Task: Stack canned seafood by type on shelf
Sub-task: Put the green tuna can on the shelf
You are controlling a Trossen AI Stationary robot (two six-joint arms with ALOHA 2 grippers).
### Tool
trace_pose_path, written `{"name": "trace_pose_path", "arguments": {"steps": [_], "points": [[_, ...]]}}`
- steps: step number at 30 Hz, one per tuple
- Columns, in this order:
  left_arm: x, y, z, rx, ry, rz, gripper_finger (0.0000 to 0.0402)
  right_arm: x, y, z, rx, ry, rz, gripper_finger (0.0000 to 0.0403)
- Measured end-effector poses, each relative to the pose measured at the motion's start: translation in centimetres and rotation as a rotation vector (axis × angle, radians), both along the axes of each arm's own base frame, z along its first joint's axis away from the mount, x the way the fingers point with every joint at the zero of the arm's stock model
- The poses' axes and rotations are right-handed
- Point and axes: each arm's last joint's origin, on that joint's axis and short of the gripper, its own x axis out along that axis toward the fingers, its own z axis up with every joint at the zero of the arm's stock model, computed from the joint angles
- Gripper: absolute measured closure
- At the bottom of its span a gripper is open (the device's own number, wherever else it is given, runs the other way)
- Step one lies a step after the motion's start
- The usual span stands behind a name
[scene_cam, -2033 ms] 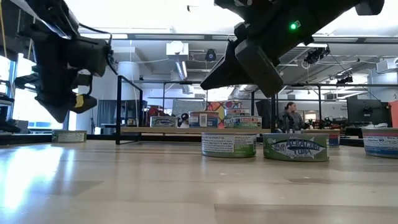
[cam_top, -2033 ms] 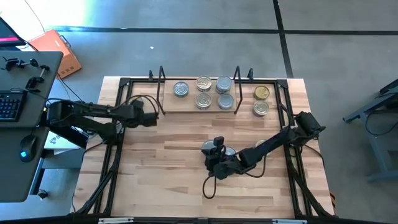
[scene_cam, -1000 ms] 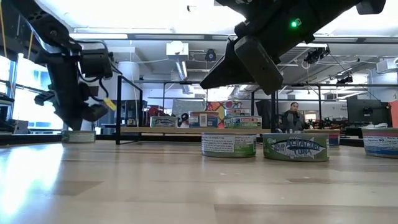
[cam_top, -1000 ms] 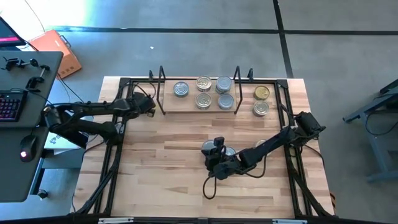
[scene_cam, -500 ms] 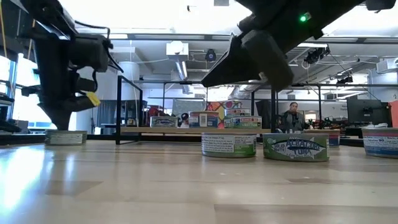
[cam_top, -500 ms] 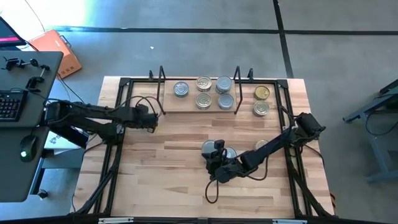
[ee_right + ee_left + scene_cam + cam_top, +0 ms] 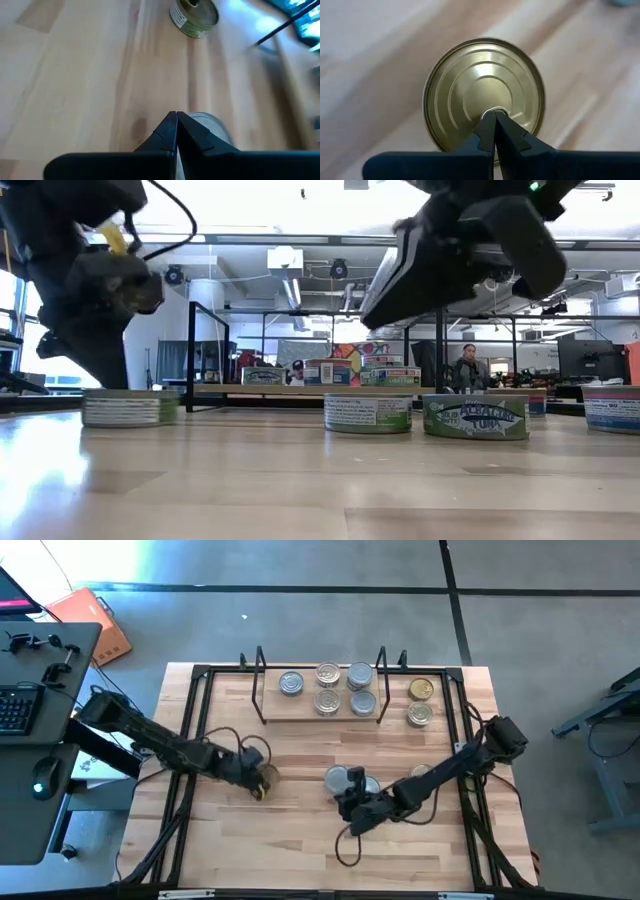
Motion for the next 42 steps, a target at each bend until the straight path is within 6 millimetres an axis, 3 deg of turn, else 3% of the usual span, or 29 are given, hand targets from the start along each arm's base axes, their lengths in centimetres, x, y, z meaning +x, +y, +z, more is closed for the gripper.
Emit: {"name": "trace_pose_path", "arguments": {"steps": [7,11,15,20,25,29,31,38,42], "points": [[3.5,-2.9,-2.0,0.094,-0.244,-0.081,0.0401,1.3,-2.4,-0.7,0.169,-0.046,0.03,0.0402],[5.1,-3.3,-3.2,0.163,-0.338,-0.122,0.0401,2.2,-3.7,-0.4,0.241,-0.091,0.047,0.0399],[5.2,-3.2,-2.7,0.203,-0.374,-0.146,0.0401,3.2,-4.6,-0.8,0.285,-0.114,0.084,0.037],[4.4,-3.2,-0.3,0.222,-0.427,-0.143,0.0401,4.4,-5.4,-2.1,0.271,-0.144,0.114,0.0286],[3.0,-3.8,1.2,0.236,-0.442,-0.146,0.0401,5.3,-6.6,-3.1,0.262,-0.186,0.094,0.016],[2.4,-4.6,0.8,0.217,-0.415,-0.162,0.0401,5.7,-7.7,-4.0,0.248,-0.165,0.067,0.0052],[2.4,-5.0,0.3,0.201,-0.404,-0.153,0.0401,5.9,-8.2,-4.8,0.263,-0.149,0.063,0.0017],[3.1,-5.5,-2.3,0.204,-0.354,-0.103,0.0401,7.3,-9.4,-7.3,0.349,-0.17,0.098,0.0039],[3.9,-5.2,-3.1,0.215,-0.364,-0.082,0.0401,8.7,-9.9,-7.8,0.365,-0.167,0.105,0.0042]]}}
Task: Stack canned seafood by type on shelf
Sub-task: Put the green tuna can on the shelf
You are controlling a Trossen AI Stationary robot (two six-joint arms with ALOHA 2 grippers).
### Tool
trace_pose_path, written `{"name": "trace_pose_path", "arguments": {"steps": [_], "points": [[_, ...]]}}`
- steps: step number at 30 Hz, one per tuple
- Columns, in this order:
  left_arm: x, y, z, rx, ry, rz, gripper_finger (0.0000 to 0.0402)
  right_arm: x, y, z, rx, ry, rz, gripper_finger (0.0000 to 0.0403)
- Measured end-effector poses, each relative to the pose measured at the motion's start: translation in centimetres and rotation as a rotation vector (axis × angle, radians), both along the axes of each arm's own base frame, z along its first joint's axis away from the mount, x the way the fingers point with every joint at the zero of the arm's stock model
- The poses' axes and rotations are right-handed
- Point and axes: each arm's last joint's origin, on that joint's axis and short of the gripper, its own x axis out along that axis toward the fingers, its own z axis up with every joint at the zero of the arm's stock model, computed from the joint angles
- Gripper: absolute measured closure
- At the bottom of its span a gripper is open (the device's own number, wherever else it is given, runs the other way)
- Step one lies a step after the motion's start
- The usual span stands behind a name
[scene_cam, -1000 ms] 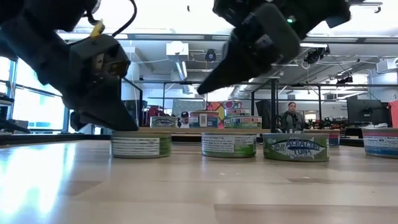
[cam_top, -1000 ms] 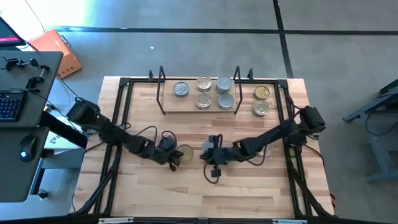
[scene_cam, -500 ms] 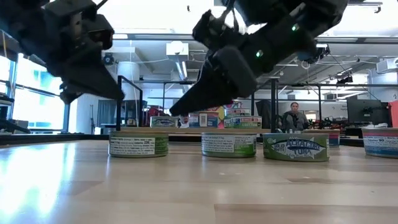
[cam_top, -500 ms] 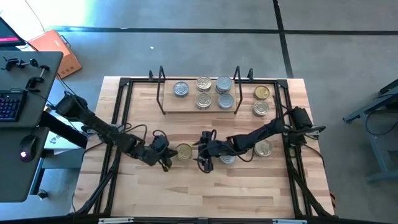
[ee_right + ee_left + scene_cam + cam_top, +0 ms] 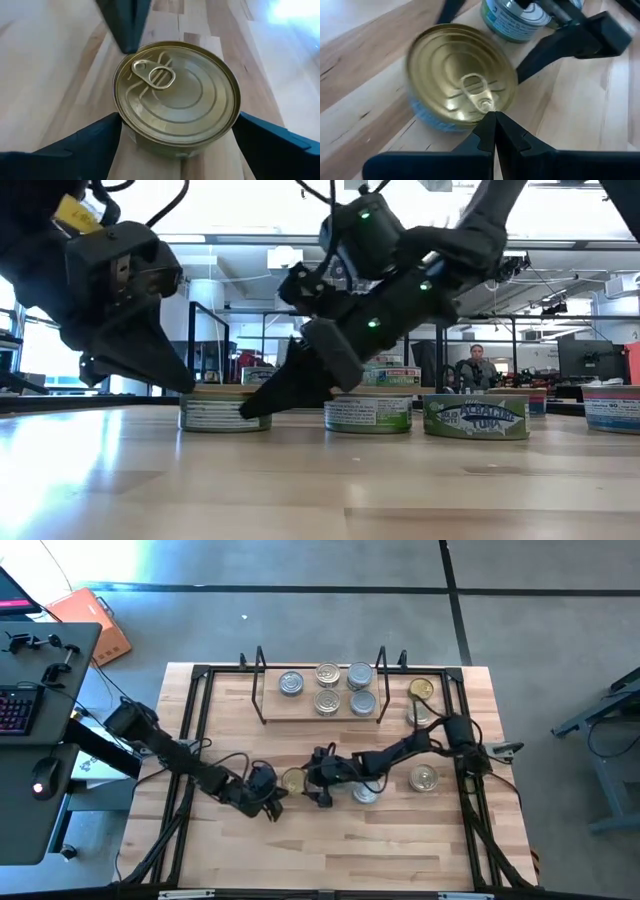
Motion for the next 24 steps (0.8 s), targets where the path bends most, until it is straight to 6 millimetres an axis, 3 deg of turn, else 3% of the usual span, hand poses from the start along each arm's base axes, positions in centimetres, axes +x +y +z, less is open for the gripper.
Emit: {"name": "trace_pose_path", "arguments": {"steps": [11,16,20,24], "points": [[1.0,0.8,0.0,0.067,-0.021,-0.051,0.0401,2.3,-1.1,-0.3,-0.001,-0.009,0.035,0.0047],[1.0,0.1,2.3,0.061,-0.077,-0.094,0.0401,2.1,-0.8,-0.5,0.028,0.033,0.041,0.0076],[-0.5,-0.4,3.9,0.037,0.011,-0.091,0.0401,1.9,-0.5,-0.6,0.032,0.055,0.042,0.0088],[-2.5,-0.4,3.9,0.008,0.122,-0.016,0.0402,1.8,-0.4,-0.8,0.034,0.066,0.032,0.0089]]}}
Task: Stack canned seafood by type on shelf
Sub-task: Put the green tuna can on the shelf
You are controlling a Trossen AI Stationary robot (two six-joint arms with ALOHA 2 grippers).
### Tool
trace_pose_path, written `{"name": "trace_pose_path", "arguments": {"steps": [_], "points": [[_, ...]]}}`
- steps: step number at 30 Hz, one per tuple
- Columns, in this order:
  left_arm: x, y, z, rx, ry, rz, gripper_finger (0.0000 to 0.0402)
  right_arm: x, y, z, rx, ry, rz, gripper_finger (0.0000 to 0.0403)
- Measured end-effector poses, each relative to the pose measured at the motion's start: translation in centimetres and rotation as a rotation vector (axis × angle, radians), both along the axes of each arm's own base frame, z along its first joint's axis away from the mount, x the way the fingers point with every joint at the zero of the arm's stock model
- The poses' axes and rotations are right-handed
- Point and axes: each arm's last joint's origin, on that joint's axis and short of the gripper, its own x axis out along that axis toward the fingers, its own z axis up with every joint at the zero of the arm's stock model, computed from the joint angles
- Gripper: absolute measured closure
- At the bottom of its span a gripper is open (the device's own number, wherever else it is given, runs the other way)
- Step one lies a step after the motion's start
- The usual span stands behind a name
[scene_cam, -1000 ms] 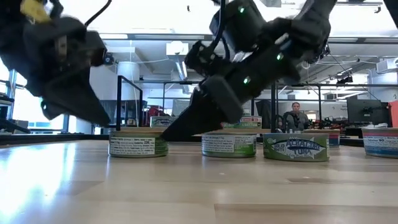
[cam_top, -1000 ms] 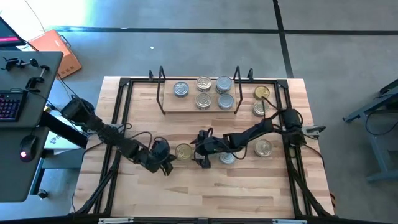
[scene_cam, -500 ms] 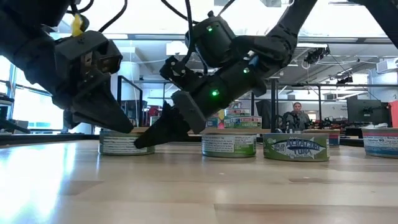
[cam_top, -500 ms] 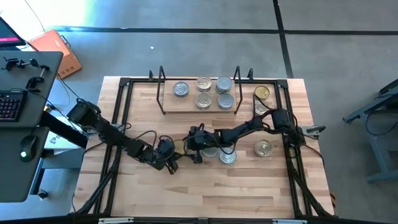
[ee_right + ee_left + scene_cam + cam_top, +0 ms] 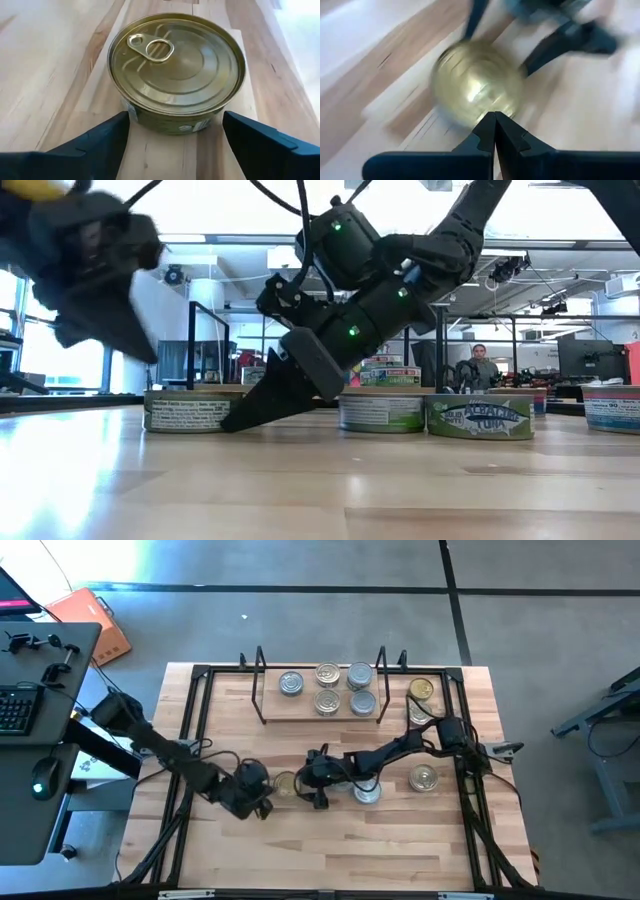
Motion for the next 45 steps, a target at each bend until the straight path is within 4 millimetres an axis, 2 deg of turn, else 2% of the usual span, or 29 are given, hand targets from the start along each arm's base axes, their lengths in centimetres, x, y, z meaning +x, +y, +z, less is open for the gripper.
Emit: {"name": "trace_pose_path", "arguments": {"steps": [3,7,11,18,25,30,34,40,43,45], "points": [[-0.9,-0.5,-0.5,-0.021,0.043,0.033,0.0401,0.3,-0.1,0.3,-0.006,0.03,-0.006,0.0081],[-1.2,-1.2,-1.2,-0.038,0.057,0.051,0.0401,0.9,-0.1,1.0,-0.042,0.082,0.013,0.004],[-0.9,-1.1,-2.4,0.02,0.063,0.106,0.0401,1.6,0.3,1.4,-0.071,0.086,0.032,0.0007],[0.5,-0.2,-4.5,0.129,0.063,0.163,0.0401,2.6,0.1,0.8,0.004,0.026,0.075,0.001],[1.6,0.5,-5.5,0.175,0.056,0.163,0.0401,2.8,-0.4,0.2,0.051,0.004,0.096,0.0009],[1.1,0.5,-4.9,0.184,0.071,0.15,0.0401,2.9,-0.3,0.3,0.07,-0.005,0.07,0.0041],[-0.2,0.2,-3.4,0.163,0.066,0.181,0.0401,2.8,-0.2,1.2,0.066,-0.001,0.033,0.0052],[-2.4,-0.4,-2.0,0.154,0.08,0.171,0.0401,1.8,-0.2,4.9,-0.01,0.015,-0.092,0.0052],[-2.6,-0.3,-1.0,0.155,0.049,0.148,0.0401,1.3,-1.5,7.2,-0.036,0.005,-0.157,0.0052],[-2.2,-0.1,0.3,0.179,0.013,0.135,0.0401,1.4,-3.3,8.2,-0.031,-0.01,-0.21,0.0052]]}}
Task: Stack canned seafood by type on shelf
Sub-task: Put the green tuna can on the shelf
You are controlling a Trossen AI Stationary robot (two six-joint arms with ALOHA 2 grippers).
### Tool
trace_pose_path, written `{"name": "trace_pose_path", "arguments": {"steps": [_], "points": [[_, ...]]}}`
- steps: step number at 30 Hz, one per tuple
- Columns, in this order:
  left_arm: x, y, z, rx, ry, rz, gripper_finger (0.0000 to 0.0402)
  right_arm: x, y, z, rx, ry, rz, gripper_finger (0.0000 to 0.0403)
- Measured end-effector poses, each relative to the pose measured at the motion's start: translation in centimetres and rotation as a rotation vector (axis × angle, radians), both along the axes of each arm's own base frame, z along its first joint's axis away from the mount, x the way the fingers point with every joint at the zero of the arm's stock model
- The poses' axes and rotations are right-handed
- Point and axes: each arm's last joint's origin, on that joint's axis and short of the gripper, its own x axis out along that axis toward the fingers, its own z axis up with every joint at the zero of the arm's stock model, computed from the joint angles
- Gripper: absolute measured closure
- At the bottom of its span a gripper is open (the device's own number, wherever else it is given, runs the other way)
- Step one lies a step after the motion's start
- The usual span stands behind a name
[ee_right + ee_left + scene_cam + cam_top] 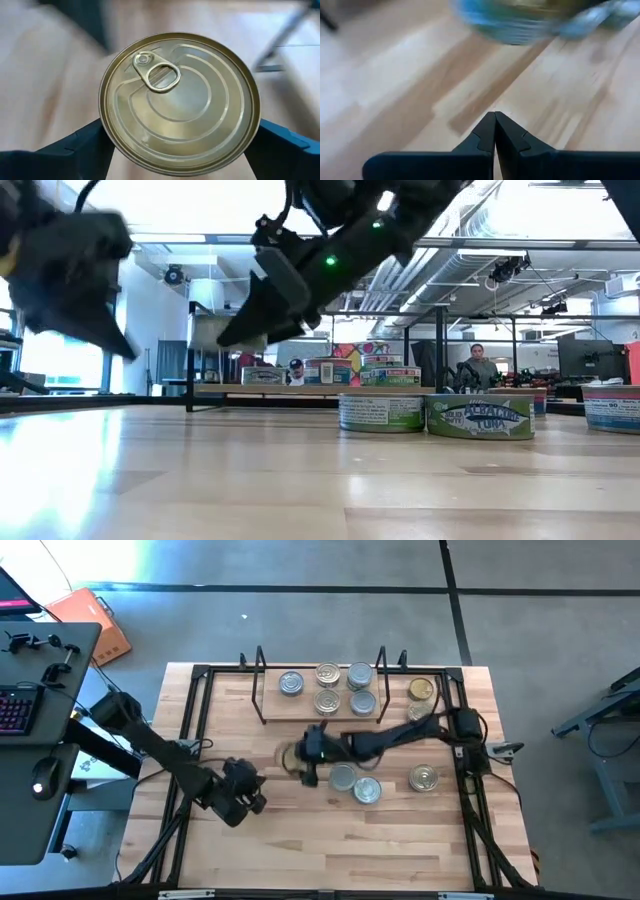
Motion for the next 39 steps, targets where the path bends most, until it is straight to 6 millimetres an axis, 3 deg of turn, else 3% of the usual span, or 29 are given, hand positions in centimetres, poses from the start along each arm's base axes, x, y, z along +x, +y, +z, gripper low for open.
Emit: {"name": "trace_pose_path", "arguments": {"steps": [6,12,23,27,34,39], "points": [[2.3,2.8,3.9,0.136,-0.023,-0.025,0.0401,0.8,-5.8,1.0,0.006,-0.012,-0.15,0.0052],[4.2,8.0,4.6,0.214,0.078,0.008,0.0401,1.1,-9.0,0.3,0.01,-0.001,-0.18,0.0052],[6.5,15.0,5.8,0.173,-0.018,-0.051,0.0401,0.8,-10.7,0.3,-0.03,0.004,-0.177,0.0052],[6.7,17.1,5.1,0.124,-0.004,-0.045,0.0401,0.8,-10.7,0.3,-0.026,0.003,-0.167,0.0052],[7.6,18.7,3.1,0.091,0.046,-0.038,0.0401,0.5,-11.2,-0.1,-0.041,0.032,-0.16,0.0052],[7.8,19.4,3.0,0.108,0.036,-0.02,0.0401,0.3,-12.2,-0.1,-0.038,0.038,-0.177,0.0052]]}}
